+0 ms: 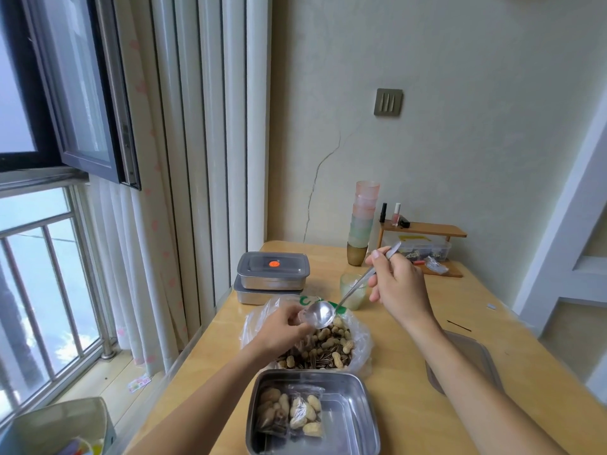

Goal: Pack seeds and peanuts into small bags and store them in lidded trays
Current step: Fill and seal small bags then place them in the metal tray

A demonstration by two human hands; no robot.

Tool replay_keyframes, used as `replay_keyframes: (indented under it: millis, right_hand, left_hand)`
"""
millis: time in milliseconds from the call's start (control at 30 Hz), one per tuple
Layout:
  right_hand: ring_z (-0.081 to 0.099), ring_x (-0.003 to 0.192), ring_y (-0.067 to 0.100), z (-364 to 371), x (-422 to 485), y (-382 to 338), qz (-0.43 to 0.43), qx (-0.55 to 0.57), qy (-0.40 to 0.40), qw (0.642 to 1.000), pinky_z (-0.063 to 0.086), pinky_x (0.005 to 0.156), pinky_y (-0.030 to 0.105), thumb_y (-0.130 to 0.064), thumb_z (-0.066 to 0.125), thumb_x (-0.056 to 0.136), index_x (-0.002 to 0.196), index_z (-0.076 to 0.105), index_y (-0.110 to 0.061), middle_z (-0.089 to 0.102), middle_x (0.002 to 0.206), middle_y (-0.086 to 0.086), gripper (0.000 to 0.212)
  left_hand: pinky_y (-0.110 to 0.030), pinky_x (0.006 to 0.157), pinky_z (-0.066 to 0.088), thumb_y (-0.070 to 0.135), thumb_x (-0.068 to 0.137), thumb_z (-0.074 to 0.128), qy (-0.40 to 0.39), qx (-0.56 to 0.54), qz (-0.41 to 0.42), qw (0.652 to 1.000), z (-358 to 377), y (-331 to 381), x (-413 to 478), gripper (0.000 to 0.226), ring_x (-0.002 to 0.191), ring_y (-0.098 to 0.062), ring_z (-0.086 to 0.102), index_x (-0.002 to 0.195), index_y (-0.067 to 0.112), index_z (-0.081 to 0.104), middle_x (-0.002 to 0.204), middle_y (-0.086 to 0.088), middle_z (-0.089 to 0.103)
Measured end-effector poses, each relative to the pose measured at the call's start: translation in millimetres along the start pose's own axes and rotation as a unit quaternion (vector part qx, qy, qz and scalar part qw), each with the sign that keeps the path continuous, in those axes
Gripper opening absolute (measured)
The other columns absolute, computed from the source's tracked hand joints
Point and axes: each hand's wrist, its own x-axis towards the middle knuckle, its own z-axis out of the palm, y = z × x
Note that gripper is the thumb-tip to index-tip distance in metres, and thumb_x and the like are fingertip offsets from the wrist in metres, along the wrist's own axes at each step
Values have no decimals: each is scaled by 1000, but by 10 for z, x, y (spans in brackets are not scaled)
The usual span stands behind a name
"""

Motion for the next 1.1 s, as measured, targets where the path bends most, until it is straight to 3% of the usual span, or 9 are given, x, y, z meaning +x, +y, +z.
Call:
replay_keyframes:
  millis: [133, 233, 300, 400, 500, 633, 867, 1000, 1100]
  right_hand:
    - [64, 50, 17, -14, -8, -26, -16, 14, -4, 1000, 49, 58, 29, -27, 44, 110, 90, 67, -18, 66, 66, 4, 31]
    - [62, 47, 12, -22, -10, -33, -13, 10, 37, 999, 44, 54, 16, -25, 44, 110, 90, 65, -17, 66, 65, 3, 30]
    - [62, 46, 10, -32, -5, -9, 2, 7, 68, 998, 43, 53, 13, -27, 45, 110, 89, 65, -15, 67, 64, 3, 30]
    - [66, 47, 13, -47, 0, 55, 45, 19, 89, 995, 51, 55, 28, -34, 47, 109, 85, 64, -11, 68, 60, 3, 37]
    - [70, 49, 22, -41, -41, 106, 108, 57, 67, 990, 55, 57, 33, -39, 51, 108, 82, 63, -9, 71, 59, 4, 41]
    - [74, 55, 26, 80, -159, 209, 228, 144, 37, 962, 58, 53, 30, -38, 54, 107, 89, 66, -3, 74, 64, 9, 41]
    - [76, 63, 31, 283, -350, 339, 311, 206, 21, 928, 64, 71, 42, -37, 59, 105, 89, 67, 4, 75, 67, 16, 44]
    - [76, 61, 29, 269, -368, 311, 310, 194, 18, 931, 61, 58, 29, -37, 59, 105, 89, 68, 7, 75, 67, 15, 47]
    - [75, 57, 28, 219, -359, 268, 274, 171, 28, 946, 59, 53, 28, -36, 60, 105, 89, 68, 4, 75, 64, 12, 43]
  left_hand:
    - [-24, 66, 57, 10, 95, 70, -26, -26, 12, 999, -39, -32, 6, 22, 72, -17, 65, 116, 10, 63, 94, -20, 72]
    - [-32, 74, 59, 18, 95, 71, -15, -20, 8, 1000, -69, -83, 12, 18, 71, -18, 68, 102, 2, 66, 85, -14, 73]
    - [-30, 75, 56, 25, 94, 72, 29, 16, -2, 999, -84, -107, 25, 17, 69, -9, 68, 94, 8, 71, 83, -9, 75]
    - [-27, 69, 52, 34, 92, 72, 102, 79, 15, 992, -111, -61, 7, 17, 69, -8, 64, 91, 17, 73, 83, -3, 75]
    - [-24, 68, 51, 35, 94, 69, 116, 73, 28, 990, -133, 15, -28, 12, 71, -3, 65, 92, 23, 66, 84, 4, 73]
    - [-38, 84, 55, 41, 96, 65, 131, 72, 10, 989, -149, 21, -5, 23, 96, -16, 66, 109, 24, 57, 101, 5, 68]
    - [-43, 75, 61, 59, 74, 57, 118, 129, -11, 985, -147, -41, 24, 52, 76, -17, 70, 103, 18, 69, 81, 2, 74]
    - [-42, 84, 59, 37, 82, 71, 109, 116, -16, 987, -126, -46, 23, 24, 88, -15, 68, 99, 22, 64, 95, 3, 73]
    - [-32, 80, 56, 26, 82, 79, 93, 102, -15, 990, -119, -49, 32, 29, 92, -13, 64, 103, 19, 60, 101, 1, 68]
